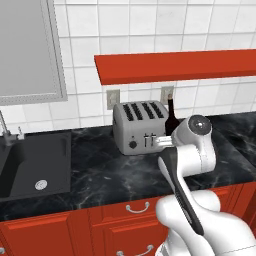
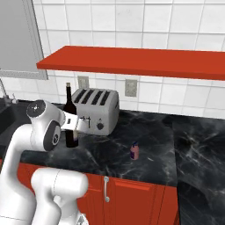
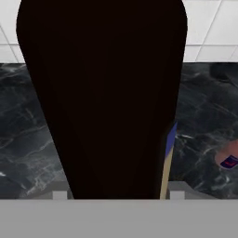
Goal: There is a wine glass and glass cup on the dining counter. Place the wine bottle next to the wine glass and the juice bottle next to the glass cup.
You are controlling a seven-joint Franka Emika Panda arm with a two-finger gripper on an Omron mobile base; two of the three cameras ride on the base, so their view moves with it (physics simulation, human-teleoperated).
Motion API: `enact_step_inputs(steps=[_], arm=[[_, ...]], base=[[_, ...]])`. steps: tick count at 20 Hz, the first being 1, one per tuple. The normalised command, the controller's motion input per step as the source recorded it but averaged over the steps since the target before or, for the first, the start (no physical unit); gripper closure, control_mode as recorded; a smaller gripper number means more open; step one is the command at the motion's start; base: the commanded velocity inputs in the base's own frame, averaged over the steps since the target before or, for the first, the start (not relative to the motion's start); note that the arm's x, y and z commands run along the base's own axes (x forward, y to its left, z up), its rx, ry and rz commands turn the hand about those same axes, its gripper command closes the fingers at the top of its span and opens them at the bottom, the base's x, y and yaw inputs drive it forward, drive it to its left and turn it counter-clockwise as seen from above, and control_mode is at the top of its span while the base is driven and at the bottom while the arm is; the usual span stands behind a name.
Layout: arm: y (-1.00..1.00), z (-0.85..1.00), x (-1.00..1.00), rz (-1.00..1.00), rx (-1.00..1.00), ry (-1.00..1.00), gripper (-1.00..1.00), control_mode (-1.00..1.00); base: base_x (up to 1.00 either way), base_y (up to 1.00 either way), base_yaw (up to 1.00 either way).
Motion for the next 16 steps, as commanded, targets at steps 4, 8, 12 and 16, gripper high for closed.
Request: enact_step_inputs(steps=[4,8,12,16], arm=[[0.0,0.0,0.0,0.0,0.0,0.0,1.0,1.0],[0.0,0.0,0.0,0.0,0.0,0.0,1.0,1.0],[0.0,0.0,0.0,0.0,0.0,0.0,1.0,1.0],[0.0,0.0,0.0,0.0,0.0,0.0,1.0,1.0]], base=[[-0.18,0.0,0.0],[-0.54,0.0,0.05],[-0.62,0.0,0.33],[-0.45,0.0,0.55]])
